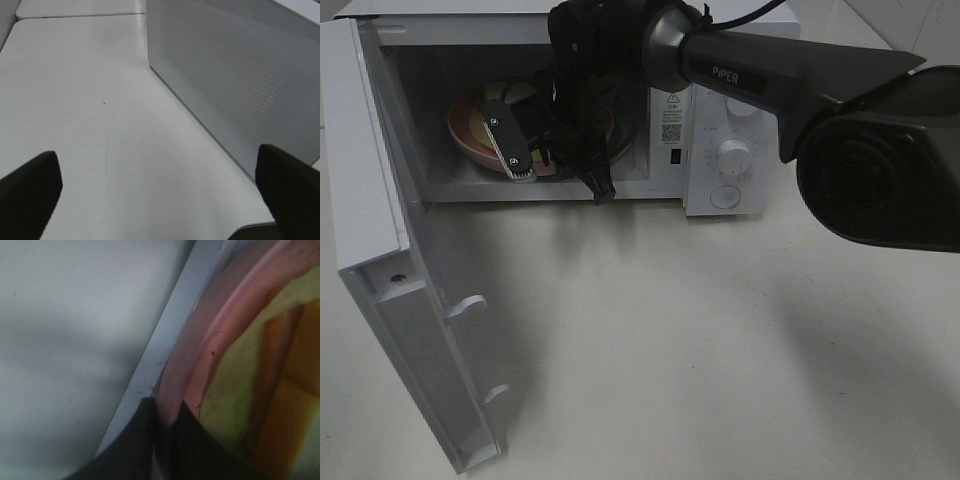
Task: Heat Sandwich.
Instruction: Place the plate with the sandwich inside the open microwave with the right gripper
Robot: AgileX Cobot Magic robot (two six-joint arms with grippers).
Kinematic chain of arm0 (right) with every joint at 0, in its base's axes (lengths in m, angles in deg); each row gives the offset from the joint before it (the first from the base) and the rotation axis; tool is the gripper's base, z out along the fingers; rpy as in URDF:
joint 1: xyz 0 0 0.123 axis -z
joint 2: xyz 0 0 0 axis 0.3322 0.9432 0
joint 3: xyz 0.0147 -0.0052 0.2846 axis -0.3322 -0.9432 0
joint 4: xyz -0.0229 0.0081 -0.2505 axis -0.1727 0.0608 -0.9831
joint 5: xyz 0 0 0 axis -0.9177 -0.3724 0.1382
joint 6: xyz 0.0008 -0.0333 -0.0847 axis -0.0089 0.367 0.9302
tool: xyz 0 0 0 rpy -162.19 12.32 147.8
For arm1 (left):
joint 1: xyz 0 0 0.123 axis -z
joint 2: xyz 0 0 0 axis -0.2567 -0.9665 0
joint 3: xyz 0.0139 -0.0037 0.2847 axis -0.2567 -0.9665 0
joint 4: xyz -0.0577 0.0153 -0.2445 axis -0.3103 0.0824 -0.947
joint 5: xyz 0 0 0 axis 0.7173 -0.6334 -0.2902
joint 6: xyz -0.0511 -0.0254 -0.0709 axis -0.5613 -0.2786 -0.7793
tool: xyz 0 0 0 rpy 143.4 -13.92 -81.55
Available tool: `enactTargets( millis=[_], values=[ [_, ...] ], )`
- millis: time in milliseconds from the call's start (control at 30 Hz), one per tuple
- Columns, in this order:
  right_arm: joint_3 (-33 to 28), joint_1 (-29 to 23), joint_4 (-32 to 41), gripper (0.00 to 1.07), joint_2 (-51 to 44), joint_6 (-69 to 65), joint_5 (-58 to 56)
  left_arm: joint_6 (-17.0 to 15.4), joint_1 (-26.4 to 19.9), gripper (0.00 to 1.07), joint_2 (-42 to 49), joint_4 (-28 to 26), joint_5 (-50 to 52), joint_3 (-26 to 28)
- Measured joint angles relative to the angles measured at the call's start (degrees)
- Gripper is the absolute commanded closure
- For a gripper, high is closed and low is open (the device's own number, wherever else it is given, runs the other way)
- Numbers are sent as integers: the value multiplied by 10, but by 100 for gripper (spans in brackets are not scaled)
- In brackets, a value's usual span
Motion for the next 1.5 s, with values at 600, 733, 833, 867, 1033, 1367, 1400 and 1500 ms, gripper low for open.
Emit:
enactTargets(
  millis=[600,733,833,867,1033,1367,1400,1500],
  values=[
    [6,2,-2,64,10,-10,43,0,0,9,0,0,0,0],
    [6,2,-1,54,10,-10,43,0,0,9,0,0,0,0],
    [1,2,4,46,10,-15,45,0,0,9,0,0,0,0],
    [-3,2,5,43,10,-18,48,0,0,9,0,0,0,0],
    [-51,2,13,31,-9,-40,78,0,0,9,0,0,0,0],
    [-170,10,19,25,-87,-60,144,0,0,9,0,0,0,0],
    [-192,10,19,25,-104,-60,152,0,0,9,0,0,0,0],
    [-215,10,19,25,-121,-60,162,0,0,9,0,0,0,0]
  ],
)
